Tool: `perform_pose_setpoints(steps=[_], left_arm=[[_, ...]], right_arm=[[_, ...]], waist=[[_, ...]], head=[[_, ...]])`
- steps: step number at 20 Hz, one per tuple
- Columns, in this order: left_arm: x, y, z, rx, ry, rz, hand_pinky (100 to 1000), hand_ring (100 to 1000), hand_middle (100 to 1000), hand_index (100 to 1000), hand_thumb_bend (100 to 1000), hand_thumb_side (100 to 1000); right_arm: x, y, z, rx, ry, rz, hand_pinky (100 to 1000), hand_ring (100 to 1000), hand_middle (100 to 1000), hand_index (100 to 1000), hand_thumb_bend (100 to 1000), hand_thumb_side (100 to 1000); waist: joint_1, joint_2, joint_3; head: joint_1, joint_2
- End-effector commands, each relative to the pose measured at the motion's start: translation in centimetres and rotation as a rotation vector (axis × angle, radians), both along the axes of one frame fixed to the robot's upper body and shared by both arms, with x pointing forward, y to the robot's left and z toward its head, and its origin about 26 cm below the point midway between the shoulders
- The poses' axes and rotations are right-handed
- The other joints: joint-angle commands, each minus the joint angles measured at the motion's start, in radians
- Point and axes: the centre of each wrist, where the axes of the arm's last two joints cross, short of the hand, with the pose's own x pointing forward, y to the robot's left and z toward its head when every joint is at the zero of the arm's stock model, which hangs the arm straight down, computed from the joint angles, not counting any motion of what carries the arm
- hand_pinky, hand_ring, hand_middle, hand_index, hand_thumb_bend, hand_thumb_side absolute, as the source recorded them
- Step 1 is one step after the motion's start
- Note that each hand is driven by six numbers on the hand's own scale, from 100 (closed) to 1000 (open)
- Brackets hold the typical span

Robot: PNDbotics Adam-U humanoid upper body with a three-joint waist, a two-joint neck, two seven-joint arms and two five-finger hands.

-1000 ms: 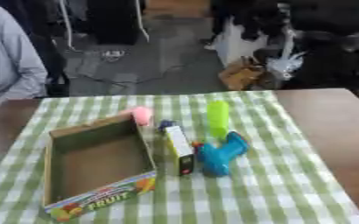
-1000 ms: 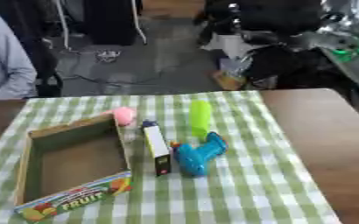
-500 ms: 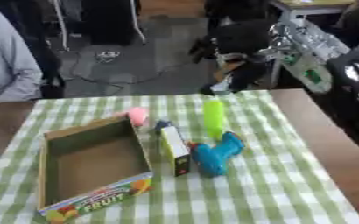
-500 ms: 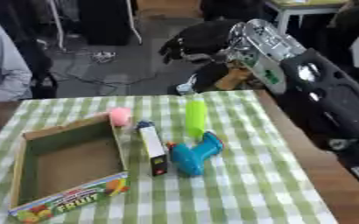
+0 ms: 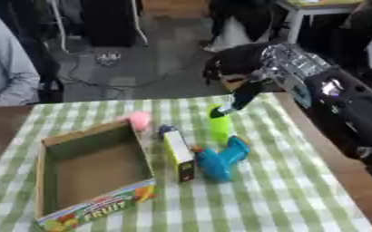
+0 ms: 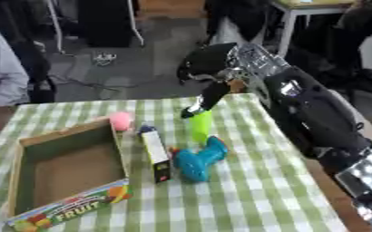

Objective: Pick up objects on the table and place them in the box.

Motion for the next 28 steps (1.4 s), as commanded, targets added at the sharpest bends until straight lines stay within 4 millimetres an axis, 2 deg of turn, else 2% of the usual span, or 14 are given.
perform_pose_setpoints(steps=[1,2,3,6,12,22,28], left_arm=[[-0.2,0.0,0.9,0.009,-0.032,-0.002,794,840,878,934,114,1000],[-0.2,0.0,0.9,0.009,-0.032,-0.002,794,840,878,934,114,1000],[-0.2,0.0,0.9,0.008,-0.033,-0.003,794,840,876,933,114,1000],[-0.2,0.0,1.0,0.007,-0.035,-0.003,794,840,874,932,113,1000],[-0.2,-0.1,1.1,0.007,-0.039,-0.003,794,839,870,929,117,1000],[-0.1,-0.3,1.4,0.004,-0.054,-0.01,794,836,865,925,121,1000],[-0.1,-0.4,1.5,-0.004,-0.061,-0.013,793,836,862,922,121,1000]], right_arm=[[0.2,-1.9,0.8,-0.119,0.005,-0.014,1000,1000,993,1000,759,891],[0.3,-2.1,0.6,-0.129,0.008,-0.017,1000,1000,993,1000,759,891],[0.3,-2.3,0.4,-0.141,0.008,-0.018,1000,1000,1000,1000,823,909],[0.3,-2.7,-0.1,-0.177,-0.002,-0.017,1000,1000,1000,1000,859,896],[0.2,-3.4,-1.2,-0.228,-0.033,0.007,1000,1000,1000,1000,824,908],[0.5,-5.1,-4.5,-0.162,0.028,0.013,1000,1000,1000,1000,813,910],[0.4,-4.8,-5.4,-0.177,0.033,0.019,1000,1000,1000,1000,789,896]], waist=[[-0.007,0.0,0.0],[-0.007,0.0,0.0],[-0.007,0.001,0.0],[-0.006,0.003,0.001],[-0.008,0.006,0.003],[-0.005,0.02,0.02],[0.0,0.028,0.029]], head=[[0.005,-0.012],[0.006,-0.013],[0.007,-0.014],[0.009,-0.016],[0.013,-0.019],[0.011,-0.019],[0.01,-0.024]])
